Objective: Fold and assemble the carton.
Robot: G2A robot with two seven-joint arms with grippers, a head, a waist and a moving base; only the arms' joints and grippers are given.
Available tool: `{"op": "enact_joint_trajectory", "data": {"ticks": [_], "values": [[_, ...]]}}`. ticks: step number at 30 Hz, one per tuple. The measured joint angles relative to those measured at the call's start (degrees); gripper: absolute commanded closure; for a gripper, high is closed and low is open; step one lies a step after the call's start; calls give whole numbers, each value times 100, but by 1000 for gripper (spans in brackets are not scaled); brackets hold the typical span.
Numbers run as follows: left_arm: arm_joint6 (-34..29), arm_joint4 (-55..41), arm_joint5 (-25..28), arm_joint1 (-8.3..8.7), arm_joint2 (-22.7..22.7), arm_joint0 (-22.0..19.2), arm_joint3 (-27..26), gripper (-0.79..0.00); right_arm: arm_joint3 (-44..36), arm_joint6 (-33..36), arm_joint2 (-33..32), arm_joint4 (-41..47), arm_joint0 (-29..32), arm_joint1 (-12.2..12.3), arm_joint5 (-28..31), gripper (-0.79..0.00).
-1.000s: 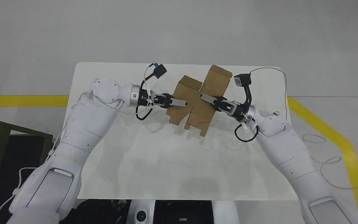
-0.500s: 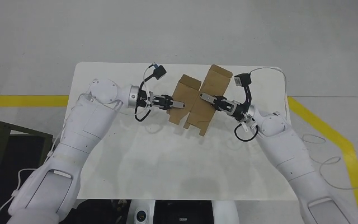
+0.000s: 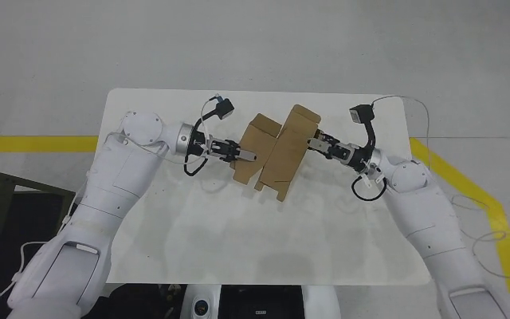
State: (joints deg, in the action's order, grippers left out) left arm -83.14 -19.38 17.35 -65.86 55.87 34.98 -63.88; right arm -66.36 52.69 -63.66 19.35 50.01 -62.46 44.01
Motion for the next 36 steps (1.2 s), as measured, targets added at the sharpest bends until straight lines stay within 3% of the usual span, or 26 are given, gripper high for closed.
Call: {"op": "enact_joint_trajectory", "data": {"ticks": [9, 10, 12, 14, 17, 20, 23, 35, 36], "values": [[-492, -154, -148, 6, -252, -2, -52, 0, 71, 873, -14, 305, 45, 69, -139, -785], [-489, -171, -158, 12, -327, -18, -71, 0, 70, 933, 22, 340, 24, 67, -171, -702], [-486, -210, -172, 28, -440, -52, -81, 0, 37, 994, 95, 377, -1, 63, -232, -622], [-485, -270, -179, 50, -569, -105, -75, 0, -5, 1051, 182, 409, -23, 66, -293, -437], [-485, -376, -169, 86, -744, -186, -41, 0, -48, 1108, 296, 466, -47, 81, -350, -326], [-485, -480, -141, 122, -902, -268, 10, 0, -56, 1126, 379, 512, -67, 108, -368, -142], [-485, -583, -110, 160, -1036, -337, 67, 0, -57, 1124, 445, 569, -82, 140, -365, -22], [-485, -875, -107, 316, -1350, -501, 113, 0, 5, 1010, 679, 875, -147, 243, -251, 0], [-485, -895, -107, 327, -1358, -508, 116, -283, 17, 992, 693, 894, -153, 247, -234, 0]]}}
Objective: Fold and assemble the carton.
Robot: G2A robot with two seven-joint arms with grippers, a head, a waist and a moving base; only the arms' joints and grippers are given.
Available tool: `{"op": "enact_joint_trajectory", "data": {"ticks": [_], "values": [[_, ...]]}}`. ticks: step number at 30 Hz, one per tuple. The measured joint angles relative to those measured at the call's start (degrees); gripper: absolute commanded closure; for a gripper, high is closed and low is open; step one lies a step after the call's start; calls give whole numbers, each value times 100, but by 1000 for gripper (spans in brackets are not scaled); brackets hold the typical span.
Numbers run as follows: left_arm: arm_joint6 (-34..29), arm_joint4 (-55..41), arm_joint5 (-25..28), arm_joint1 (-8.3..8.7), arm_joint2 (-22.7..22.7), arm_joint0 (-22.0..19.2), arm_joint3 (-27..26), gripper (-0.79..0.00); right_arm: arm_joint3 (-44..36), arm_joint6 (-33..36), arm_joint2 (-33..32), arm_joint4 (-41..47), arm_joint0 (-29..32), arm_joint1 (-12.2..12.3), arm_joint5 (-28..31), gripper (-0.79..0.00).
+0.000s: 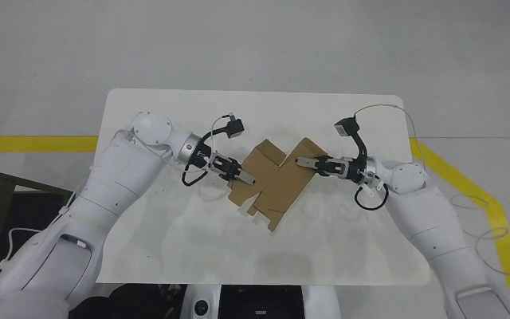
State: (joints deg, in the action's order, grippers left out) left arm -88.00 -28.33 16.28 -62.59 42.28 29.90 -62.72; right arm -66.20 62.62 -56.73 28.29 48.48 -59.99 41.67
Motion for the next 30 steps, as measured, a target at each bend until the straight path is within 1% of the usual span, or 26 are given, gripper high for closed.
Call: {"op": "enact_joint_trajectory", "data": {"ticks": [1, 4, 7, 11, 13, 17, 23, 26, 30], "values": [[0, -23, 0, 10, -2, -6, 2, -785, 21, -29, 10, 20, -5, 4, 29, 0], [11, -138, 12, 44, 69, -9, 30, -785, 112, -149, 32, 75, -24, 8, 148, 0], [130, -204, 134, 74, 195, 17, 20, -785, 175, -263, 54, 135, -48, -5, 262, 0], [404, -128, 375, 120, 376, 92, -18, -785, 260, -497, 32, 218, -77, -41, 444, 0], [580, -21, 394, 137, 435, 134, -56, -785, 265, -672, 12, 181, -88, -60, 468, 0], [1100, 155, 335, 173, 577, 300, -234, -785, 104, -1131, -5, -10, -68, -105, 420, 0], [1676, 280, 347, 241, 841, 581, -554, -785, -46, -1847, -86, -401, 44, -143, 243, 0], [1837, 270, 358, 284, 1001, 732, -708, -785, -53, -2189, -145, -619, 114, -155, 147, 0], [1857, 119, 339, 319, 1154, 911, -889, -785, -125, -2502, -195, -814, 199, -174, 77, 0]]}}
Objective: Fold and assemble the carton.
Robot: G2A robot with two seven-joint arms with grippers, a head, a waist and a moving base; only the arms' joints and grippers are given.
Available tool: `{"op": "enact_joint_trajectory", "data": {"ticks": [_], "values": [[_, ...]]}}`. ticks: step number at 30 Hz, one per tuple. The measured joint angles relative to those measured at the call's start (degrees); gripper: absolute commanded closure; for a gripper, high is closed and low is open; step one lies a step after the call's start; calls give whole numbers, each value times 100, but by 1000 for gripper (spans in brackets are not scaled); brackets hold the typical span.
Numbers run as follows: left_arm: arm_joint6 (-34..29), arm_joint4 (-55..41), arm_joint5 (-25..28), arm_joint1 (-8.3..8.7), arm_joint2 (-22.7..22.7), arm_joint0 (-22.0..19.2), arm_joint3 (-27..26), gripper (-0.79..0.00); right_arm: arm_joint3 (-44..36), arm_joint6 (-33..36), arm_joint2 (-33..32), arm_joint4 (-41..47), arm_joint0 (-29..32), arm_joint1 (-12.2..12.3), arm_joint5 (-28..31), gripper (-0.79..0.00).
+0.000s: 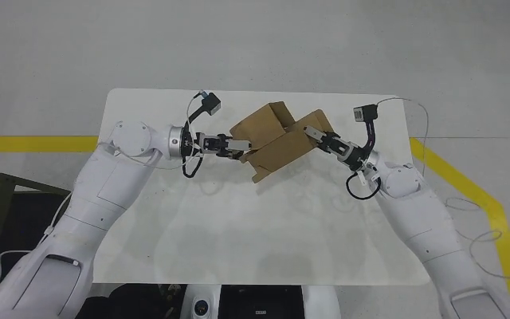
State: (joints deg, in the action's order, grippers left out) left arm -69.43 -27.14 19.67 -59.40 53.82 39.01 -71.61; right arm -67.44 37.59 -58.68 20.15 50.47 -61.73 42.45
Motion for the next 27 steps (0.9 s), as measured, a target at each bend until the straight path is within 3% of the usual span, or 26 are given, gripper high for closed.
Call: {"op": "enact_joint_trajectory", "data": {"ticks": [19, 27], "values": [[-62, -288, -92, 101, 574, 348, -479, -785, -29, -389, -162, -509, 170, -70, -150, 0], [-5, -394, -98, 62, 556, 353, -582, -785, -38, -362, -205, -548, 193, -98, -148, 0]]}}
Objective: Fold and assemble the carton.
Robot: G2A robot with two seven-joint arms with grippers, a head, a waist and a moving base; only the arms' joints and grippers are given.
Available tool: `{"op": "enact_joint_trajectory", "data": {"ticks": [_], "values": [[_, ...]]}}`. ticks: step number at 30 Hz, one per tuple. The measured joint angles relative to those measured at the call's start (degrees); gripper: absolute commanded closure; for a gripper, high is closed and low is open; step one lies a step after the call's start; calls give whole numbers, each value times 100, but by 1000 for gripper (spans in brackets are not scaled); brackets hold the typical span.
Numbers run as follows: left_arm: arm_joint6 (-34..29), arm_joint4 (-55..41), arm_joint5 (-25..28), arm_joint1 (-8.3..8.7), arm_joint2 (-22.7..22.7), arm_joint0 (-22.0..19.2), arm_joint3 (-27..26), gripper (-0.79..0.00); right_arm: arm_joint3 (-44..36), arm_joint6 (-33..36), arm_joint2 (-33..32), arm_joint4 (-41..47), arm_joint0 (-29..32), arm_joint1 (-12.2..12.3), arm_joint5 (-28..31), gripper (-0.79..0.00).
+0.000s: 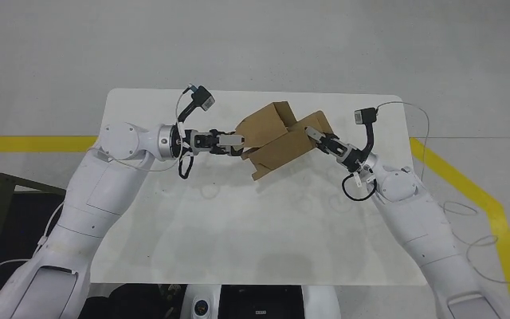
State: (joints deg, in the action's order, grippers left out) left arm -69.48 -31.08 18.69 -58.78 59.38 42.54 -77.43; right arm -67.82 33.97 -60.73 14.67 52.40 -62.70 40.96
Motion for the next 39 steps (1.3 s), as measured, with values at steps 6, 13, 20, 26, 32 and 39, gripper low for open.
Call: {"op": "enact_joint_trajectory", "data": {"ticks": [6, 13, 20, 26, 32, 39], "values": [[-67, -30, -71, -23, -12, -54, 26, -785, 30, -47, -91, -64, 37, -6, -20, 0], [-118, 0, -163, -18, 54, -37, -19, -785, 34, -78, -152, -117, 45, -26, -43, 0], [3, 26, -187, -41, 60, -30, -18, -785, 69, -40, -161, -143, 29, -57, -19, 0], [189, -4, -245, -94, -18, -75, 165, -785, 113, -16, -157, -142, 31, -85, 14, 0], [386, -12, -321, -137, -59, -81, 329, -594, 139, 31, -172, -135, 30, -106, 46, 0], [474, -23, -392, -175, -86, -75, 452, -483, 148, 59, -173, -125, 34, -134, 72, 0]]}}
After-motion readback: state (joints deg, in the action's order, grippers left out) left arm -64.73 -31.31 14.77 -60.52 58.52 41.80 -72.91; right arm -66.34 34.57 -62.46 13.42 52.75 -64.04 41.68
